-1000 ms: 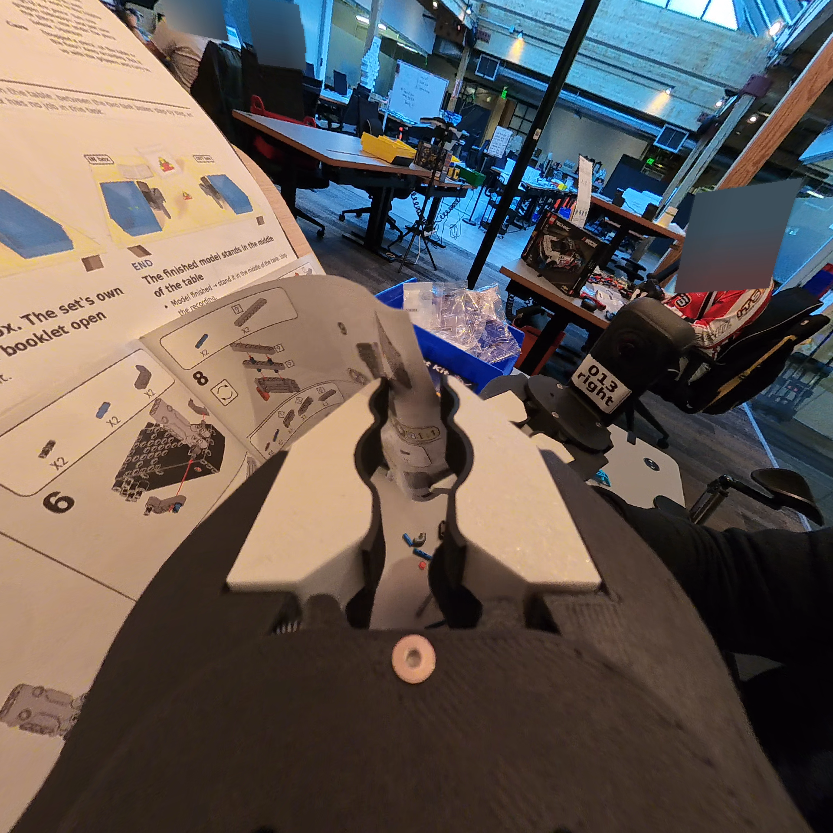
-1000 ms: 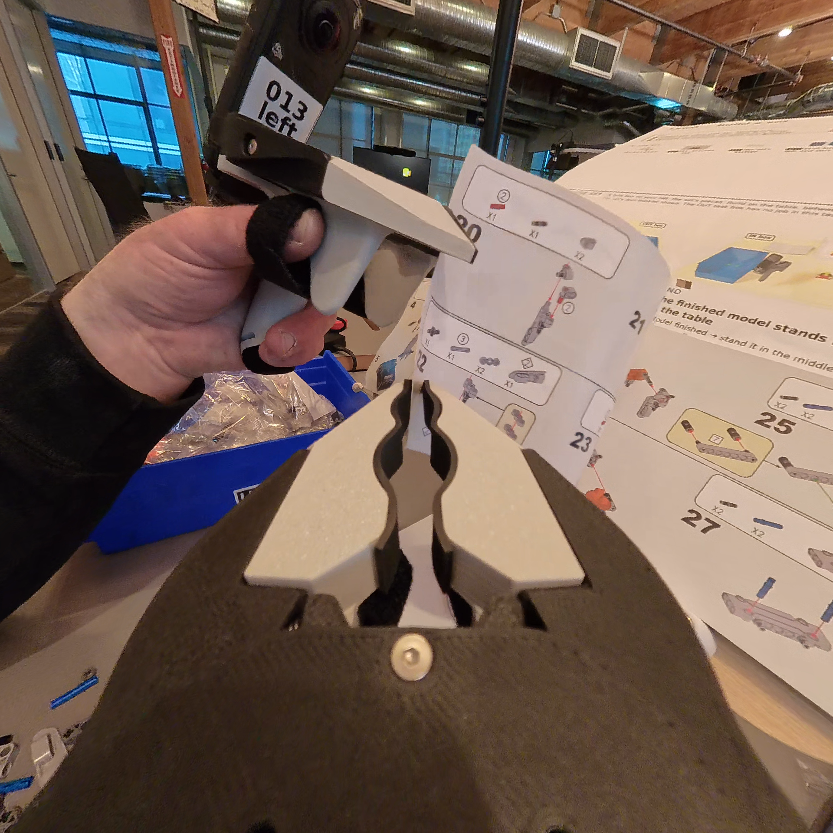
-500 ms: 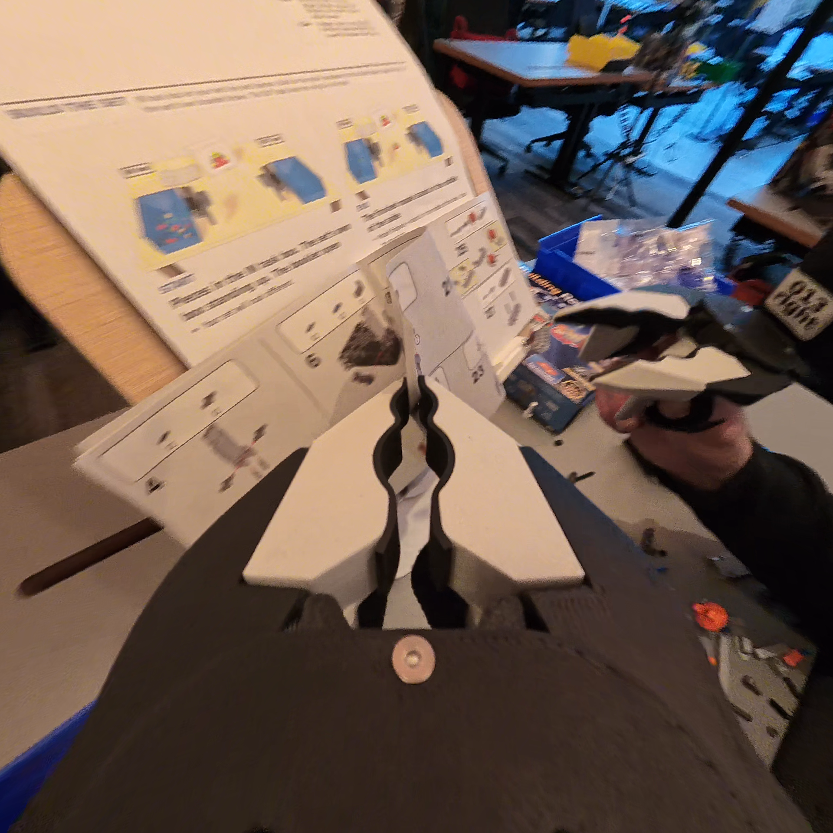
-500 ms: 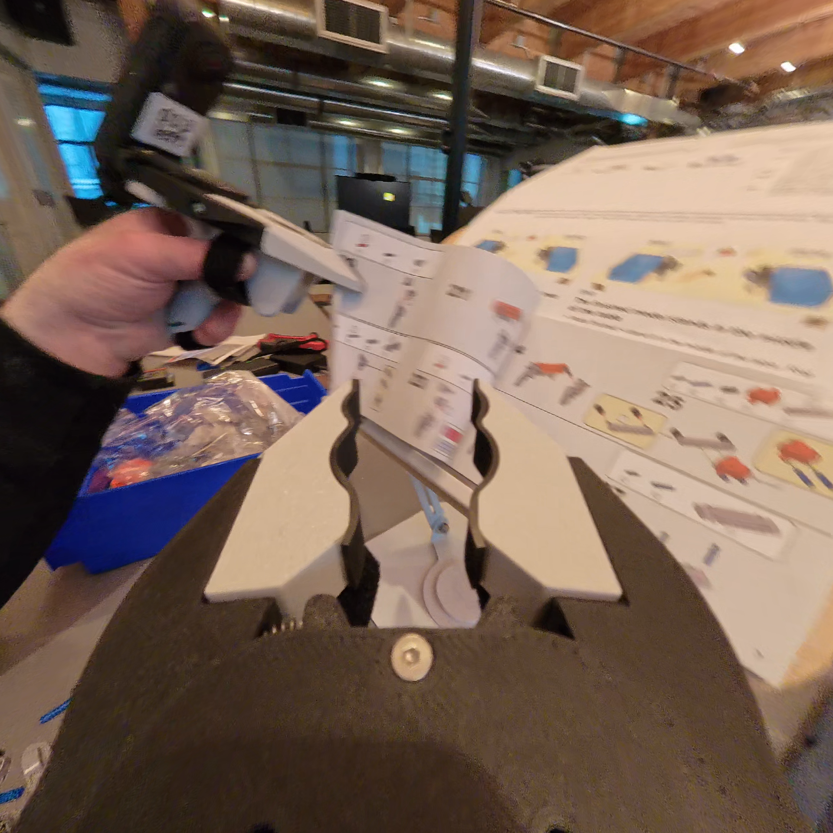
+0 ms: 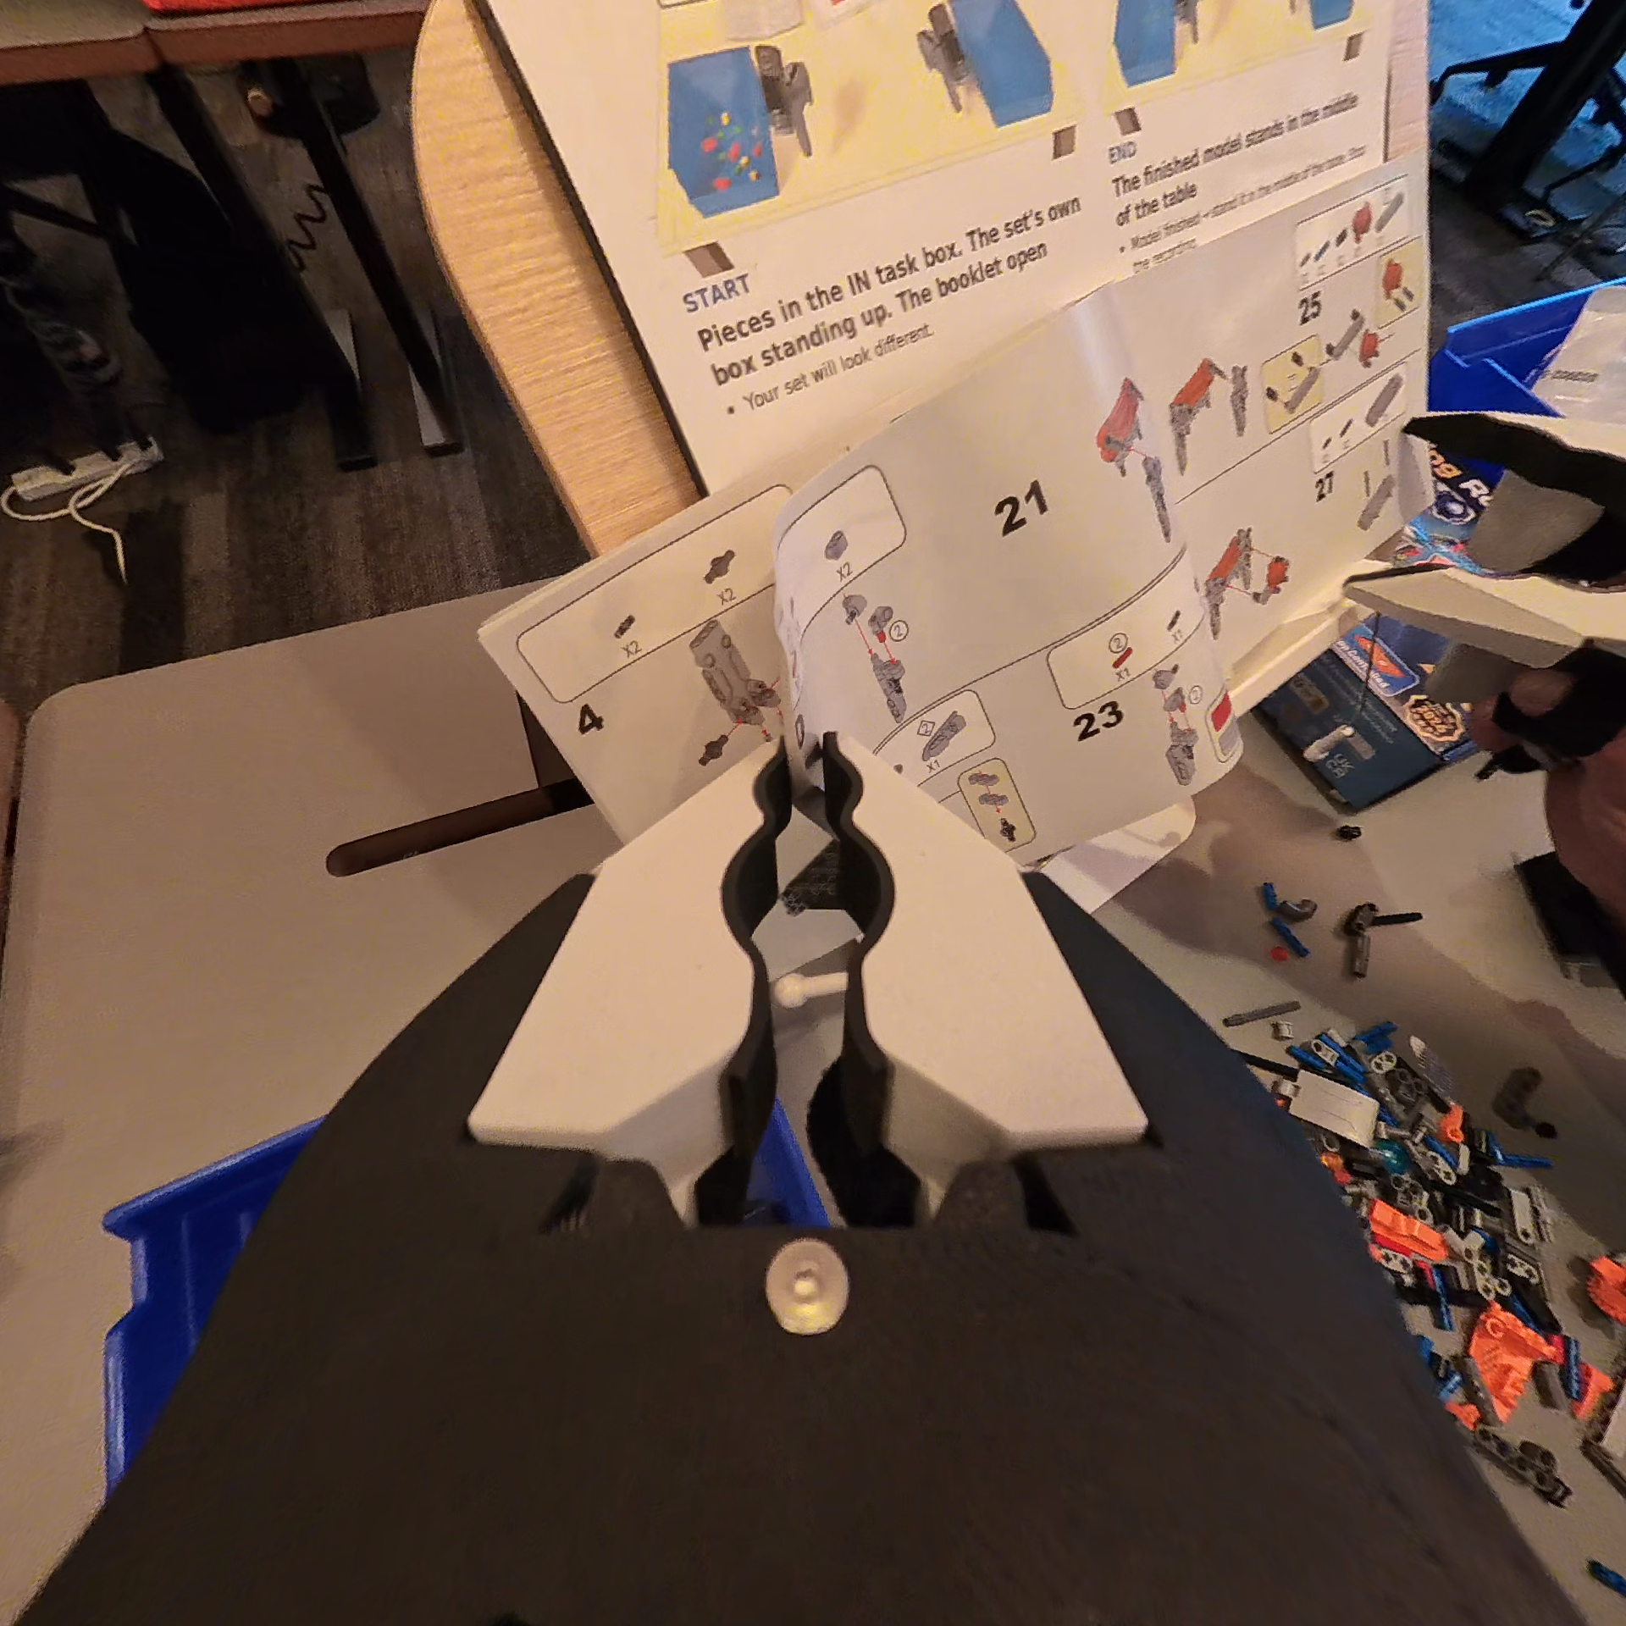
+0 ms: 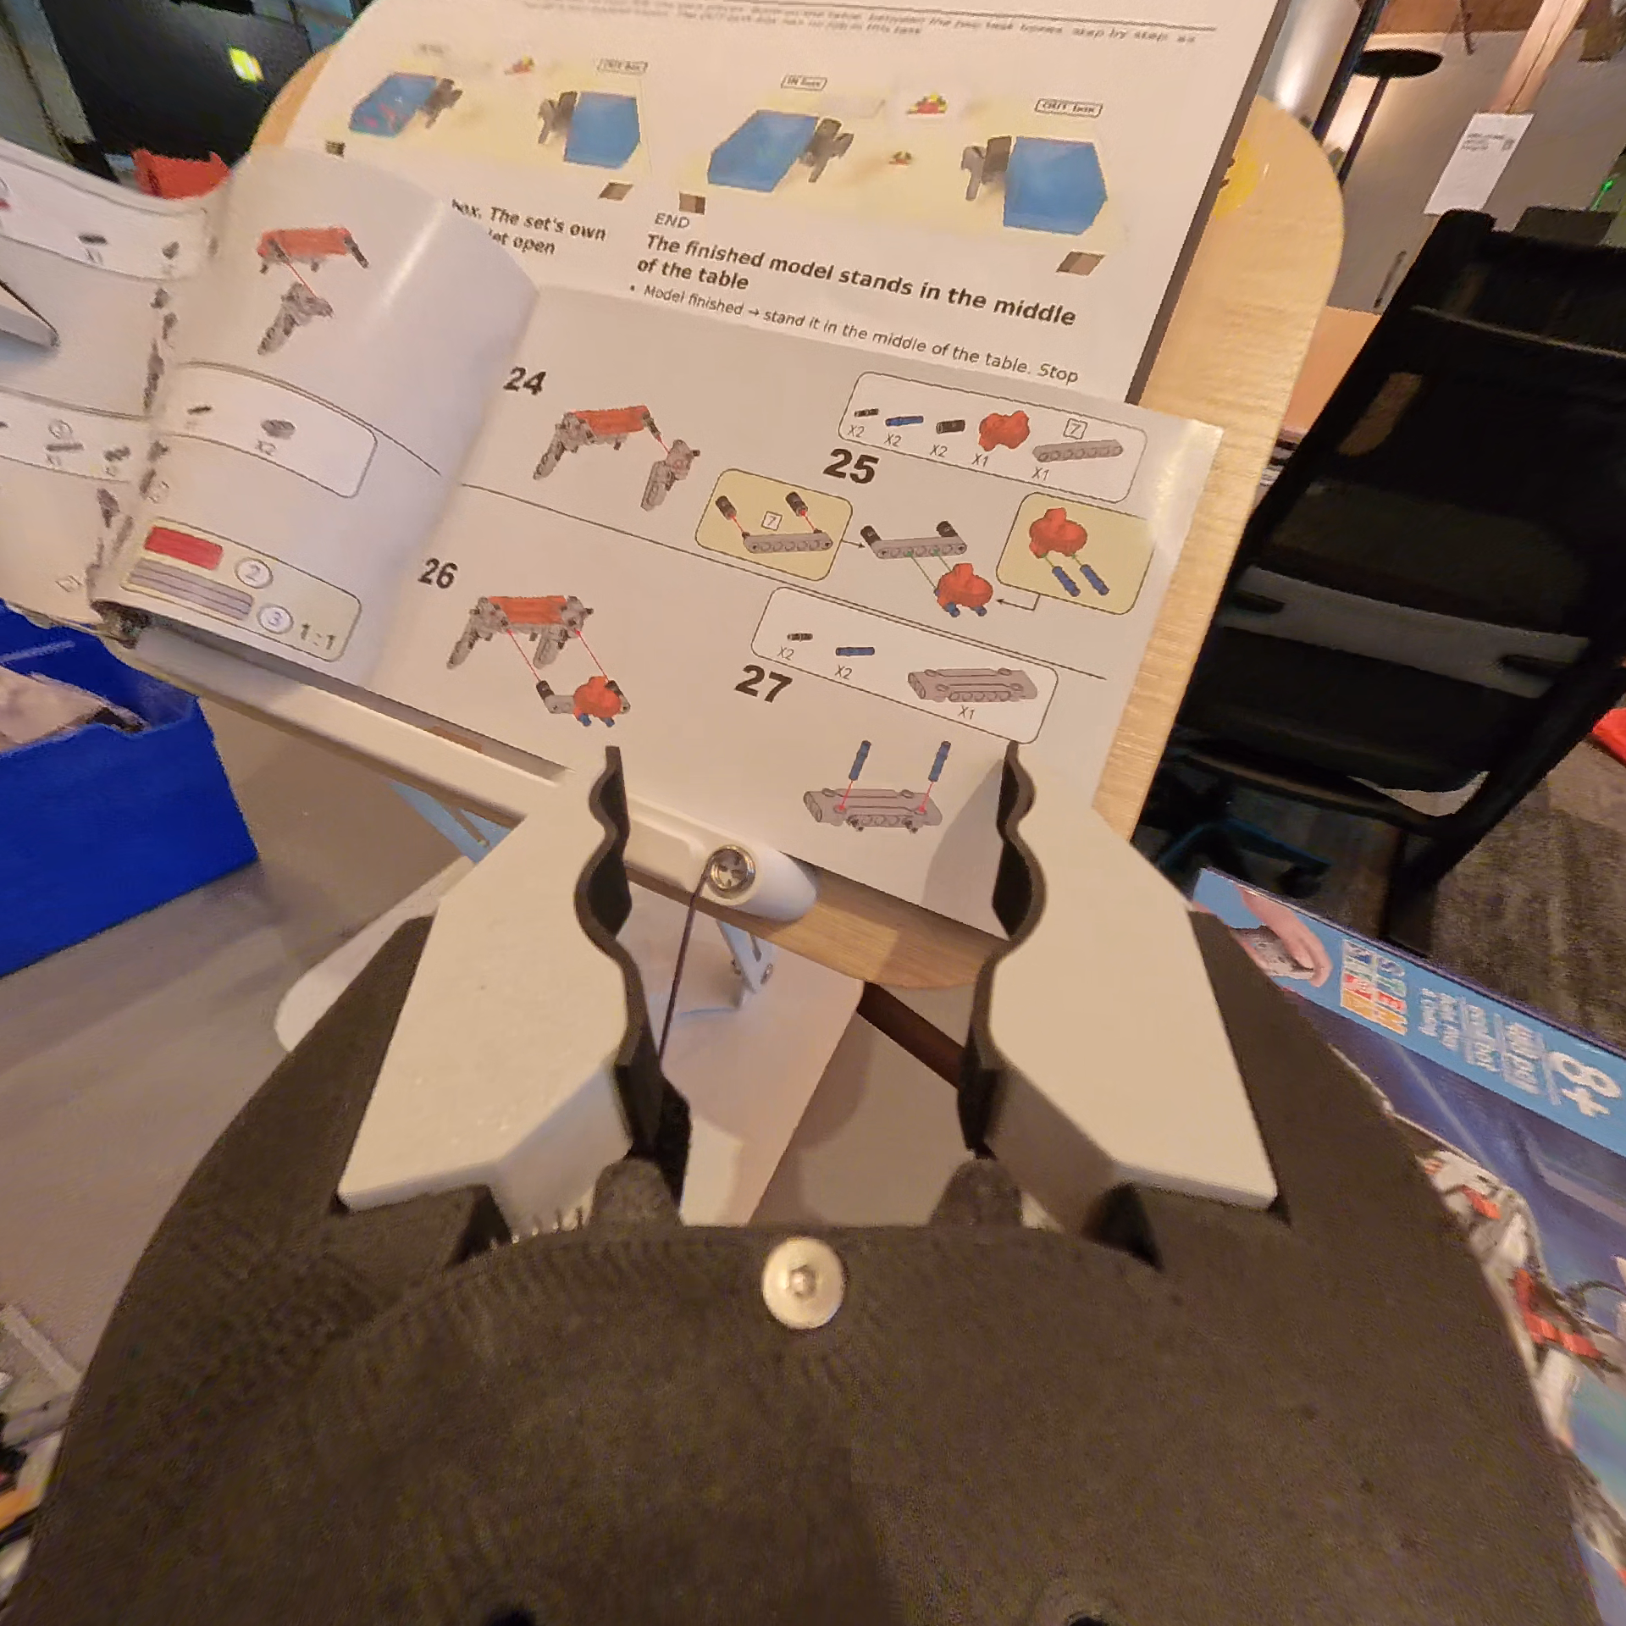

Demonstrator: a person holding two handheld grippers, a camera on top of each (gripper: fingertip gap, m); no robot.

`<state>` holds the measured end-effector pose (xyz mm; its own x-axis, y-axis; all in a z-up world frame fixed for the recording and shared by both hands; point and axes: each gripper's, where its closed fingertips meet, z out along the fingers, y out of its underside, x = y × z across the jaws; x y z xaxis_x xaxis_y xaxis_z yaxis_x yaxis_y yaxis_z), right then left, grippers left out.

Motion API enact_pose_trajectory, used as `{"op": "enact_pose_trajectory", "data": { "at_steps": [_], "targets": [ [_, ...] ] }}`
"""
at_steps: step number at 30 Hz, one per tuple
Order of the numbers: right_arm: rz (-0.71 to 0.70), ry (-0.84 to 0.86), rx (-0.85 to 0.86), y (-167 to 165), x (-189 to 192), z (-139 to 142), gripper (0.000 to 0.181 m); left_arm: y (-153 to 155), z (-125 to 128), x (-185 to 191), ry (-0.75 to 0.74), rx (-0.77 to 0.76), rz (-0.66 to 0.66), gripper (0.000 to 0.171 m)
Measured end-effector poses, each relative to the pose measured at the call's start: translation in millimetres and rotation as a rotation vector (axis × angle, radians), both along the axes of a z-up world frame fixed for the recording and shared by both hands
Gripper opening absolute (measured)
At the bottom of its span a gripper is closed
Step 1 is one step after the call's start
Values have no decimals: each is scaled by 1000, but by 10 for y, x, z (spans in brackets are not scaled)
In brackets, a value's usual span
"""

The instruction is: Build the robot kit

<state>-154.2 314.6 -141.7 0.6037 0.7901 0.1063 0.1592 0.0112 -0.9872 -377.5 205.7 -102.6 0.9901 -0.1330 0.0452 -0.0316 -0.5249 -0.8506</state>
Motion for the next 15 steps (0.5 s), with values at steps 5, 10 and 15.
{"op": "enact_pose_trajectory", "data": {
  "at_steps": [5,10,15],
  "targets": [
    [-46,-34,29,37,47,-19,77,5,-24,-39,13,-9,19,5],
    [-61,-46,31,52,61,-27,77,3,3,-87,23,4,41,5],
    [-65,-53,29,58,73,-33,68,-2,-1,-110,29,2,49,0]
  ]
}}
